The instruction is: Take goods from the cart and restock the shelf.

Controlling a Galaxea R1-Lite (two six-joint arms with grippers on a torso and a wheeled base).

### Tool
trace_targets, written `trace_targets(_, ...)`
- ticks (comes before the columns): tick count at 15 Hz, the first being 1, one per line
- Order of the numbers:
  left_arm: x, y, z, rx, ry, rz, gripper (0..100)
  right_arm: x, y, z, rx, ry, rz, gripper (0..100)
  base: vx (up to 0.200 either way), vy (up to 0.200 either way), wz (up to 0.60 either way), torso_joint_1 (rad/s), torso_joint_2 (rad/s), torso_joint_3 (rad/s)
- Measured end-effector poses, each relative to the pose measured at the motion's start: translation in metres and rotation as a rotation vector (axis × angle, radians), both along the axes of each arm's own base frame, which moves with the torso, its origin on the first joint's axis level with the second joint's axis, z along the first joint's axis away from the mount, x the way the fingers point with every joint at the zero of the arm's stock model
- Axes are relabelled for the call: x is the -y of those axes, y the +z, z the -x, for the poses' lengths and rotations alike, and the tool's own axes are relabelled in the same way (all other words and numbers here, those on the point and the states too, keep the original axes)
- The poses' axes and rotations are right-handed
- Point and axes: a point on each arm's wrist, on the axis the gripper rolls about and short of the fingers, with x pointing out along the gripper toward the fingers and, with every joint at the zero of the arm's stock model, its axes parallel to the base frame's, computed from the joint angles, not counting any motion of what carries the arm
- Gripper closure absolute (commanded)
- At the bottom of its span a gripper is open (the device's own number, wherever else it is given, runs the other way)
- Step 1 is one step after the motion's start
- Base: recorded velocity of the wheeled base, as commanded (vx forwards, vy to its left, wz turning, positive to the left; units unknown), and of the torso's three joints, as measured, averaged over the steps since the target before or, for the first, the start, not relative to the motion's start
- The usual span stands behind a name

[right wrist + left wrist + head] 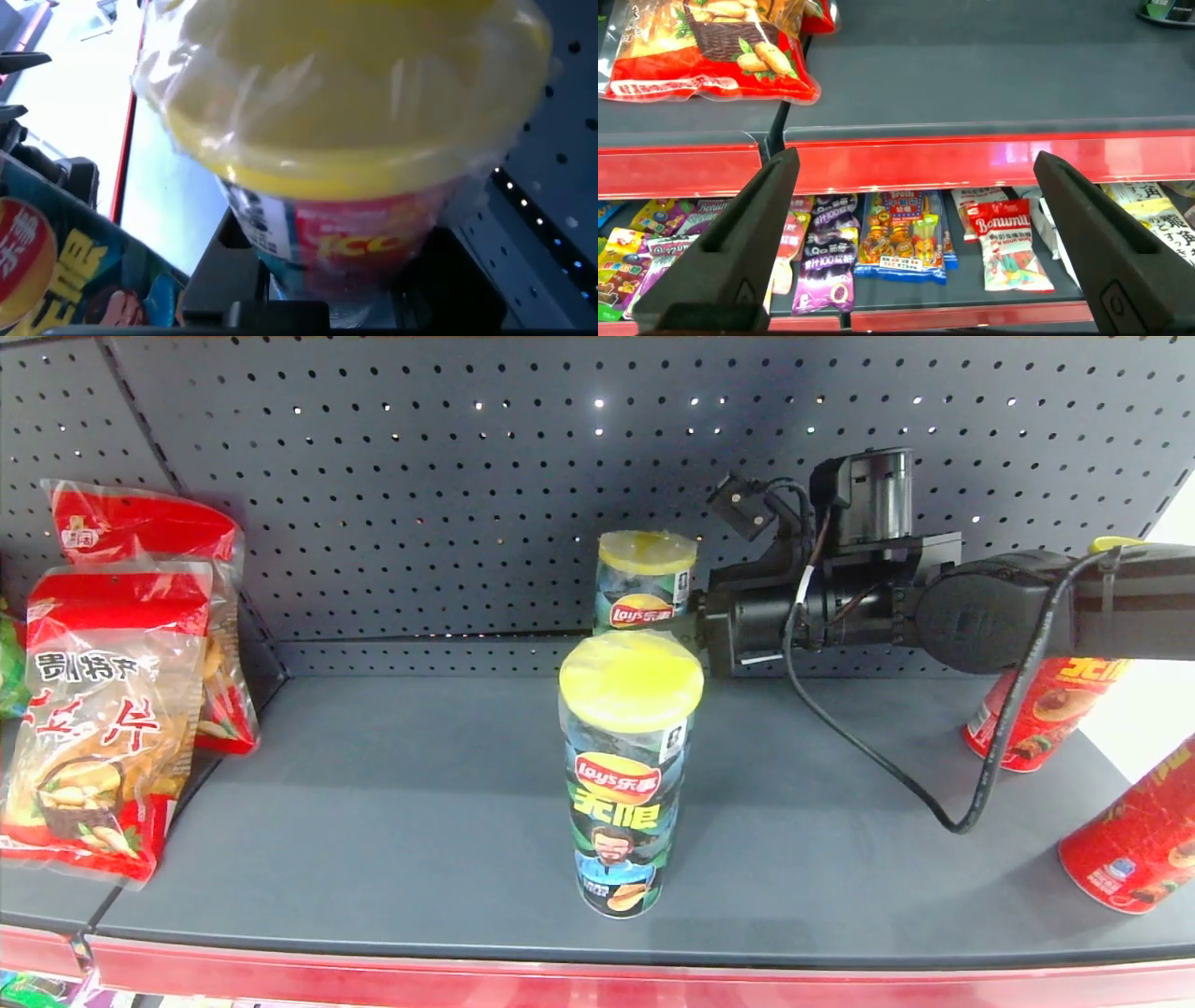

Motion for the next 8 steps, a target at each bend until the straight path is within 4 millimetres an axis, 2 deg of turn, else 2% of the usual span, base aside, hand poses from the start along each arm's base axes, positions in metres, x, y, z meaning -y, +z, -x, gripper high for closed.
trace_targets(8,0.0,0.0,0.0,0.0,0.001,0.0,0,-0.0063,0.0045,0.0029,0.026,0.02,-0.009,100,0.0,0.0,0.0,0.0,0.0,0.0)
